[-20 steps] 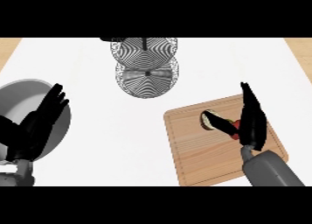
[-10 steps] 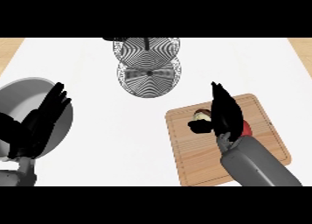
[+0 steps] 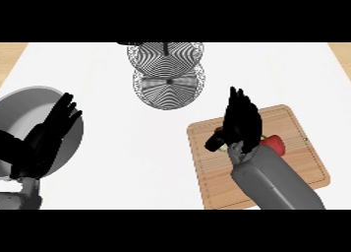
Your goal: Pick the cupcake from the cutting board and place it in the tiered basket
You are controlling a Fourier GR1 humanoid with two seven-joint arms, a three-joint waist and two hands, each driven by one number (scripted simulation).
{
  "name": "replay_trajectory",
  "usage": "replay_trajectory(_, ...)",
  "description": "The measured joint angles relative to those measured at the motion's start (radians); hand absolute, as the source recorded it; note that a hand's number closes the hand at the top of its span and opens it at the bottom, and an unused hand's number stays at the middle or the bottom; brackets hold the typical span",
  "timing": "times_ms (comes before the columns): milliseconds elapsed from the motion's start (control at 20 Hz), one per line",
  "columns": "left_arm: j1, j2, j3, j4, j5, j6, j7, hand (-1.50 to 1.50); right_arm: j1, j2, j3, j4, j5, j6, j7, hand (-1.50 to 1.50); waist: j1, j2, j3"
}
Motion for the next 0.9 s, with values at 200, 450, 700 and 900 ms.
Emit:
replay_trajectory(200, 0.005, -0.005, 0.004, -0.006, -0.012, 0.001, 0.001, 0.00, 0.036, 0.015, -0.031, 0.022, 0.039, 0.017, -0.010, -1.50, 0.000, 0.001, 0.002)
replay_trajectory(450, -0.010, -0.021, 0.012, 0.008, -0.015, -0.012, -0.001, 0.00, 0.081, 0.045, -0.061, 0.105, 0.124, 0.002, -0.049, -1.50, 0.002, 0.004, 0.002)
replay_trajectory(700, -0.025, -0.031, 0.018, 0.016, -0.032, -0.018, 0.026, 0.00, 0.116, 0.053, -0.095, 0.108, 0.208, 0.000, -0.067, -1.50, 0.001, 0.004, 0.002)
replay_trajectory(900, -0.014, -0.030, 0.038, -0.003, -0.032, -0.034, 0.039, 0.00, 0.123, 0.065, -0.134, 0.117, 0.252, 0.015, -0.080, -1.50, 0.004, 0.004, 0.001)
